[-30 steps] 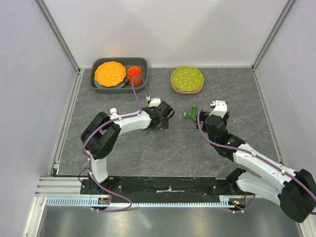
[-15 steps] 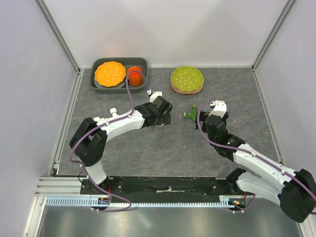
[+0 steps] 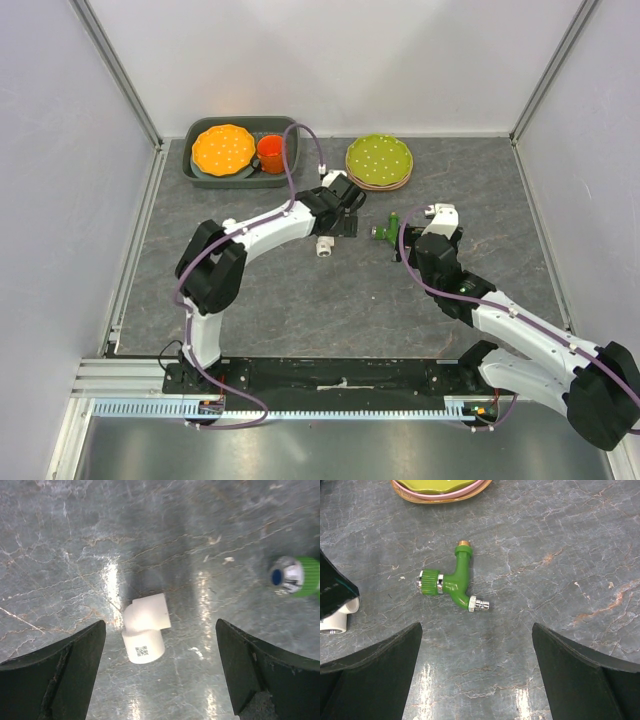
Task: Install the water faucets
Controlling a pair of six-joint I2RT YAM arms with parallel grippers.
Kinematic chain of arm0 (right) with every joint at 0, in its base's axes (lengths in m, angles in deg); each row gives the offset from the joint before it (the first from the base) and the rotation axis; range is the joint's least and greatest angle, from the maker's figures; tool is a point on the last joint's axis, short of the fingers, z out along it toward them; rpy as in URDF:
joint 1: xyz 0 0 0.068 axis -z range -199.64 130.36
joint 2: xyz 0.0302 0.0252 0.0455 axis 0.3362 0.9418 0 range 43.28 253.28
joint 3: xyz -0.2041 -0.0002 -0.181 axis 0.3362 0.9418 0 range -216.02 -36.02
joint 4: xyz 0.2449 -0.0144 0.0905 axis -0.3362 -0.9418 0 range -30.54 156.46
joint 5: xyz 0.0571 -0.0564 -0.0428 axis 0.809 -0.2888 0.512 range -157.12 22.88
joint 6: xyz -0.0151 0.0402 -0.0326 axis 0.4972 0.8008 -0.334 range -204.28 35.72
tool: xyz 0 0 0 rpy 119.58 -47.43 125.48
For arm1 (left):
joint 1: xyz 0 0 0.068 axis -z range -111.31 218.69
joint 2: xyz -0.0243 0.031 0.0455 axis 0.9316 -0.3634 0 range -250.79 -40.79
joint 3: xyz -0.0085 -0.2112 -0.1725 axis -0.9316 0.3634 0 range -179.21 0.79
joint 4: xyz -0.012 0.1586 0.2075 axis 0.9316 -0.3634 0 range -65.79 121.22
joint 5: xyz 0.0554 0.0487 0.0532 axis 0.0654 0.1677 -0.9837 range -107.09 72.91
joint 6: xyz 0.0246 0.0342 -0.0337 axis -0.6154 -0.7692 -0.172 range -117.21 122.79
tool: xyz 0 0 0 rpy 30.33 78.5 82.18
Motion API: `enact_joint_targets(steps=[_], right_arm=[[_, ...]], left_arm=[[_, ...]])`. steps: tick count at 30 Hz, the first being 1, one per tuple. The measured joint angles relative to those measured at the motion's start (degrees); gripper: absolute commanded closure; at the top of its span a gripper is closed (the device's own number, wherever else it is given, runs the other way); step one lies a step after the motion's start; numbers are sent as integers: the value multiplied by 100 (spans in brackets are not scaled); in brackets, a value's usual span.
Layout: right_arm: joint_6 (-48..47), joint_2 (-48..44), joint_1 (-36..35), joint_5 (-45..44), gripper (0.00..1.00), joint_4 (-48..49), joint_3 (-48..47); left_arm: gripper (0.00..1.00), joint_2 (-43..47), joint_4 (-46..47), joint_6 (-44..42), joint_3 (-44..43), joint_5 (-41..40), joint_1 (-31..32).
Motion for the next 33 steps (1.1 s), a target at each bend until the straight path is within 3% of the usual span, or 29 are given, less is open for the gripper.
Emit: enact_joint_targets(steps=[8,21,33], right_arm=[[0,68,2,7,2,33,0],[0,83,0,13,2,35,0],[0,96,2,74,2,37,0]], left_arm=[[7,-669,-409,2,-164,-118,-79],[27,-935,-535,22,-332,-101,-83],[54,-957,-511,127,-343,197,-83]])
